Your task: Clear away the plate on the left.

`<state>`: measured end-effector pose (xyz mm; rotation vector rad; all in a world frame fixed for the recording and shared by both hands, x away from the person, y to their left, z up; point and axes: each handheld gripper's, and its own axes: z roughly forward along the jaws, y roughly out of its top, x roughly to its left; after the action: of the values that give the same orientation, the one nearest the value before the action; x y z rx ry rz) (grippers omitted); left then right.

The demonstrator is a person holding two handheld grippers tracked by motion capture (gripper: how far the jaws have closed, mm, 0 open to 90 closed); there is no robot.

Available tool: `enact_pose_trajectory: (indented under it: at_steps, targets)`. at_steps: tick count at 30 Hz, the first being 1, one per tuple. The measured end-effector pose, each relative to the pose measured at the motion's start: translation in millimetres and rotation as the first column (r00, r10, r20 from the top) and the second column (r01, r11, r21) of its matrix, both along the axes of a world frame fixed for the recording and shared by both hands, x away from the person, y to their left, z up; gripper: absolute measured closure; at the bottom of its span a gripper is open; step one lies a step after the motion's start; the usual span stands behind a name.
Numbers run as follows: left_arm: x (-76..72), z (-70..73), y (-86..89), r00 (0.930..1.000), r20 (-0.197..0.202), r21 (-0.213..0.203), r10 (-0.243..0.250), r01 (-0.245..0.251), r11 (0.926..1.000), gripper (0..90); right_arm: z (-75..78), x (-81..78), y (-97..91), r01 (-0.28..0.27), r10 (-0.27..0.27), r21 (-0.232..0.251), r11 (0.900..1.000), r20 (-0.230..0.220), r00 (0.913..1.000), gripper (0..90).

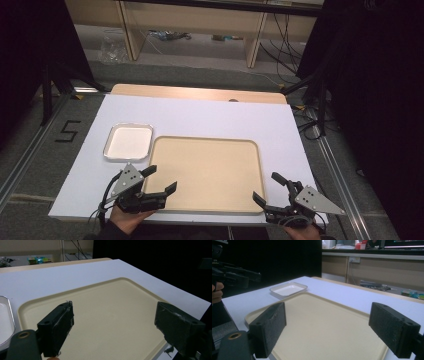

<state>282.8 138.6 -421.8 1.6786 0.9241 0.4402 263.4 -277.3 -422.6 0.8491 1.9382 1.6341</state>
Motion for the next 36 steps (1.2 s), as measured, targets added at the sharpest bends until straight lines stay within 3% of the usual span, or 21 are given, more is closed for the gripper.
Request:
enact_pose_trajectory:
  at_steps: [18, 36]
  targets:
    - [2.6, 0.2, 4.5, 0.9998, -0.005, 0.005, 0.017, -0.017, 0.9998, 15.7, -0.1, -0.5, 0.6, 0.002, -0.002, 0.001, 1.0000, -0.003, 1.0000, 15.3]
    - [13.5, -2.4, 17.6, 0.9959, -0.015, 0.022, 0.090, -0.089, 0.9958, 16.2, -0.1, -0.7, 1.0, -0.001, 0.001, 0.001, 1.0000, -0.003, 1.0000, 15.3]
